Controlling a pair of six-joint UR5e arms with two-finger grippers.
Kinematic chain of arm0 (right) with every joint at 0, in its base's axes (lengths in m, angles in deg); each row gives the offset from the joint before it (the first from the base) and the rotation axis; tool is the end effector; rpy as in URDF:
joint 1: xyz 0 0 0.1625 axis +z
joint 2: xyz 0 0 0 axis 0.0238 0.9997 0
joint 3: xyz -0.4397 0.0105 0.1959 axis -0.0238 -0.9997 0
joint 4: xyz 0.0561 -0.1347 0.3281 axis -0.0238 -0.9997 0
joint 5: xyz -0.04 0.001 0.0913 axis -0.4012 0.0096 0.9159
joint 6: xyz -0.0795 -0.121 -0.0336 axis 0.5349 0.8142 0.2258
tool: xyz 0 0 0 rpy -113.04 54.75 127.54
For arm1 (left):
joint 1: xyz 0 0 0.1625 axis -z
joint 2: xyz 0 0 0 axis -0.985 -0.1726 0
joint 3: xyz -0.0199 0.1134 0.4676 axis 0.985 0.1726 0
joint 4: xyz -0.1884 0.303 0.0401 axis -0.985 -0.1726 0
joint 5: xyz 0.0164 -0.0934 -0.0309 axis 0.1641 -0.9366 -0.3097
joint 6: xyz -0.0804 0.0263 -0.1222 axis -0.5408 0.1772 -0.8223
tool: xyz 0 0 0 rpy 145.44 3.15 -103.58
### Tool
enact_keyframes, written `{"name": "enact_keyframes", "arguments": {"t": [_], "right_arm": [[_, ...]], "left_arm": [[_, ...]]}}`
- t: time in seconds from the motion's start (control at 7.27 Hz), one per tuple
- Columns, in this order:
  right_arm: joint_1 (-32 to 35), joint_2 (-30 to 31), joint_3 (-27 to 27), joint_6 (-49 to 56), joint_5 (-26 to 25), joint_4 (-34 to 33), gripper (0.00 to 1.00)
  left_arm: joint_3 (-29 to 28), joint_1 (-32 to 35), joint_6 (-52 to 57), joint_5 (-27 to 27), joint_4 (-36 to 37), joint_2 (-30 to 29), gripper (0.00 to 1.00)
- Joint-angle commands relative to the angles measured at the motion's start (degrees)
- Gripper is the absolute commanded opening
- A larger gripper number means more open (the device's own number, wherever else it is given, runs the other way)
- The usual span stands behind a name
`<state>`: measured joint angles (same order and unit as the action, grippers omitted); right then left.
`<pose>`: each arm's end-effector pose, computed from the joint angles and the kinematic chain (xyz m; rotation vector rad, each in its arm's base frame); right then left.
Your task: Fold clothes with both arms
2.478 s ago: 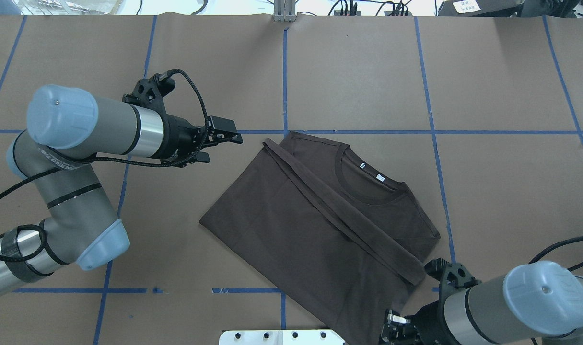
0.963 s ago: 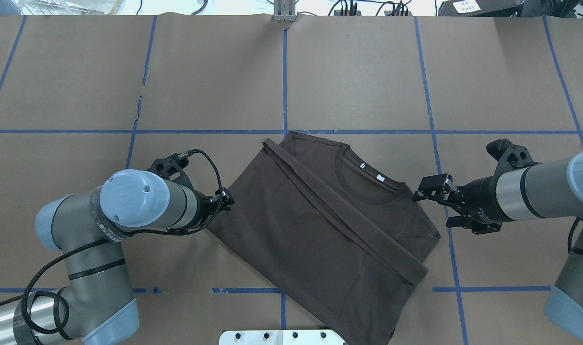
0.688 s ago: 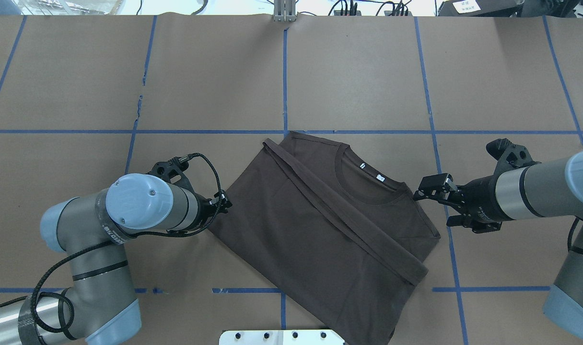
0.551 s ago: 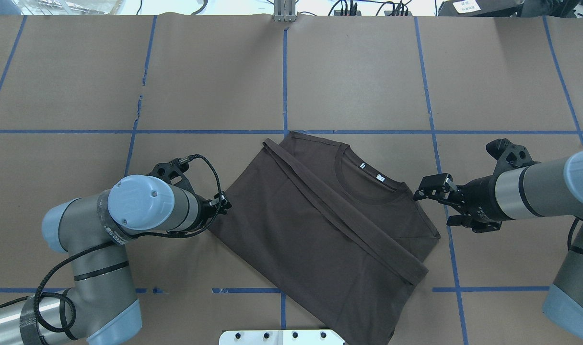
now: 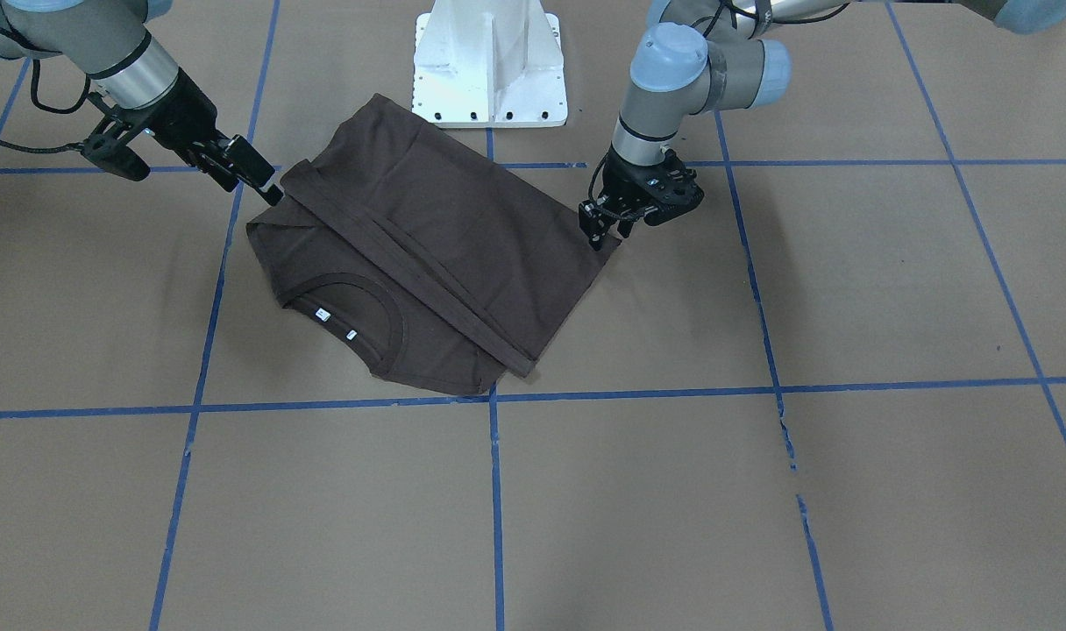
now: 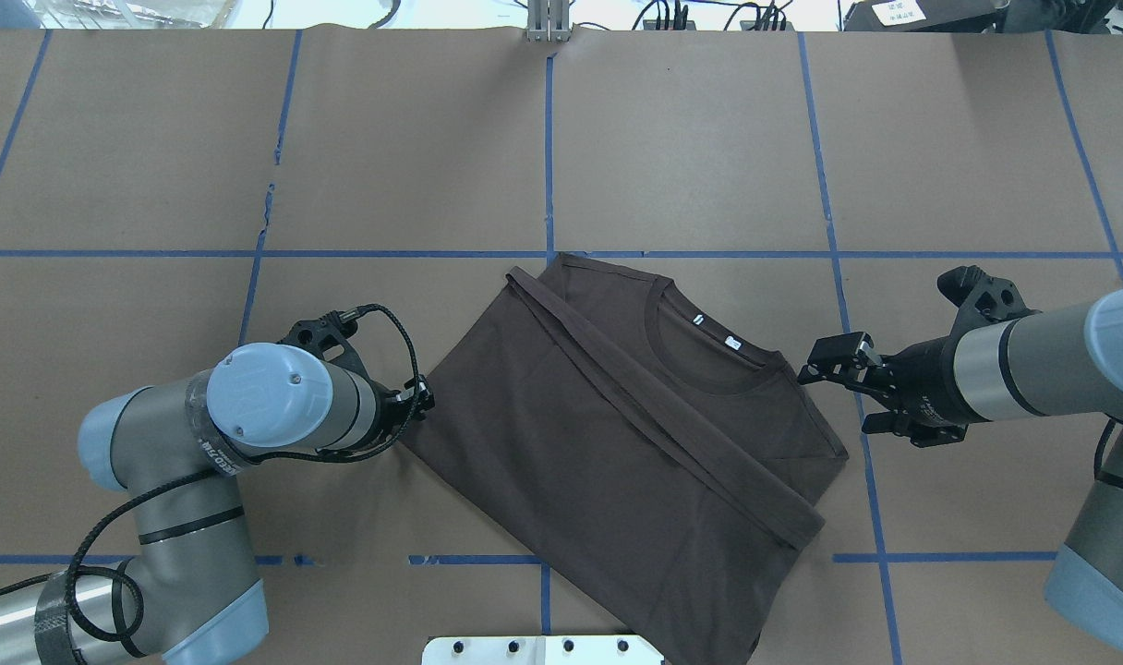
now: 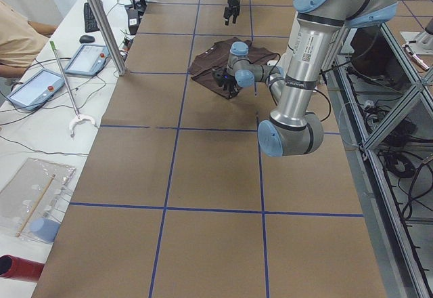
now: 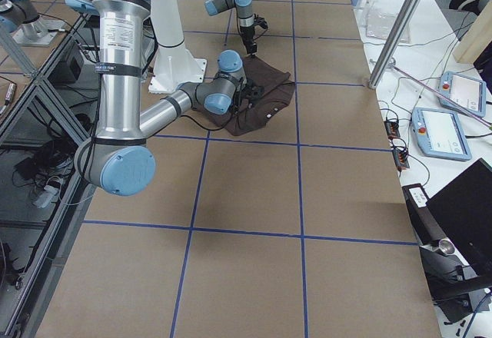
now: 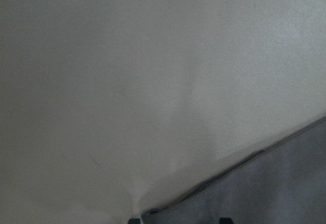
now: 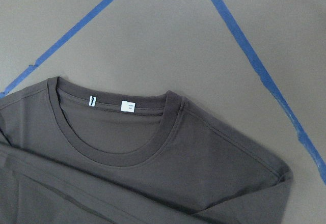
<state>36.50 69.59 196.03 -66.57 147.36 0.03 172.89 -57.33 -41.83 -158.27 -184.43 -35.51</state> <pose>-0.3143 -0.3128 0.4775 -0.1681 -1.0981 0.5517 0.5352 -0.3451 0.4327 -0.0732 0.9055 -0.5385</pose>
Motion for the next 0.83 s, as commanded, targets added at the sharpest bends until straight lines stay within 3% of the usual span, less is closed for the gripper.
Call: {"name": "enact_keyframes", "arguments": {"t": [0.0,0.14,0.41,0.69], "right_arm": [[0.11,0.18,0.0,0.0,0.0,0.0,1.0],[0.2,0.35,0.17,0.0,0.09,0.0,1.0],[0.11,0.18,0.08,-0.09,0.0,0.0,1.0],[0.02,-0.17,0.08,-0.09,-0.09,0.0,1.0]], "left_arm": [[-0.8,-0.14,-0.02,-0.02,0.0,-0.03,0.47],[-0.37,-0.14,-0.11,-0.11,0.0,-0.04,0.02],[-0.02,0.12,0.07,-0.11,0.09,-0.04,0.0],[6.45,1.78,4.42,-0.02,2.88,3.28,0.0]]}}
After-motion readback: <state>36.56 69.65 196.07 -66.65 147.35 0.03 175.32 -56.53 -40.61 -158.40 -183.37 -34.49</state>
